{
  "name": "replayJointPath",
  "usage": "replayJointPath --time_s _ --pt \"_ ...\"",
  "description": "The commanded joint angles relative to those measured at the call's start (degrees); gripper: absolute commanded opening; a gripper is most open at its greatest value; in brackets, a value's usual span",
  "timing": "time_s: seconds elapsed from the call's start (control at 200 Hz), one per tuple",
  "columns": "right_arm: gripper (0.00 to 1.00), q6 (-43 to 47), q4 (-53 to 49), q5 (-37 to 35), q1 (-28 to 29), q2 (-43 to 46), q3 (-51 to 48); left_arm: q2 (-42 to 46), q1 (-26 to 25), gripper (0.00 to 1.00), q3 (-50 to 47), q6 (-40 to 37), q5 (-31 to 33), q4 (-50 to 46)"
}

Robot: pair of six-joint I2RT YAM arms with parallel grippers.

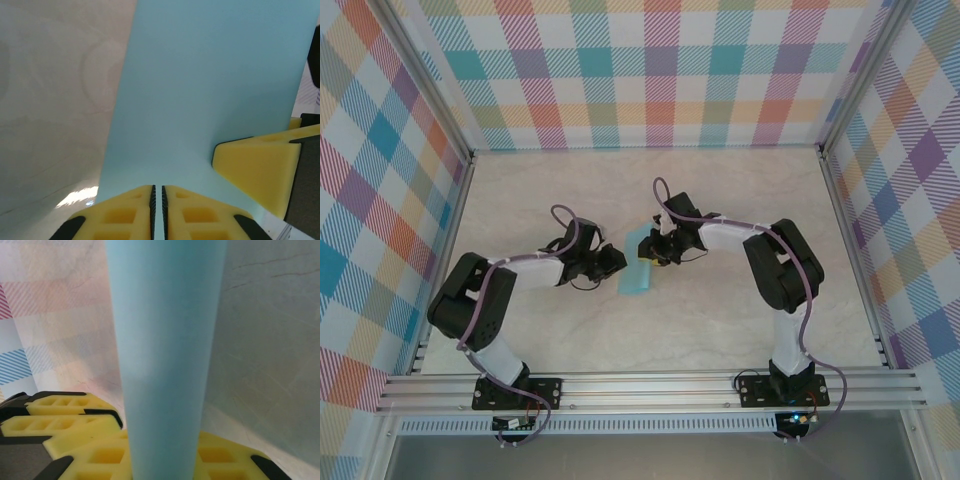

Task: Fold a paper plane with a square sheet of paper (pick it up from the middle)
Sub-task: Hold the square sheet of paper at the center of the table.

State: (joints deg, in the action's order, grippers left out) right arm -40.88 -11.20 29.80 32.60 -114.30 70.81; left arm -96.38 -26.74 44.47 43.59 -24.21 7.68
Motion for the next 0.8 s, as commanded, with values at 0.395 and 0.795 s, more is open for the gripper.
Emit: replayJointPath --time_s 0.395,0.795 --pt "0.37 2.3 -5.4 -2.9 -0.4 1.3 -0.2 -8.1 -4.2 0.0 7.1 -2.9 7.3 -10.6" --pt "0.58 2.1 -17.6 -19.1 3.2 4.2 3.1 -8.9 -5.5 0.0 8.5 -2.8 7.8 -11.9"
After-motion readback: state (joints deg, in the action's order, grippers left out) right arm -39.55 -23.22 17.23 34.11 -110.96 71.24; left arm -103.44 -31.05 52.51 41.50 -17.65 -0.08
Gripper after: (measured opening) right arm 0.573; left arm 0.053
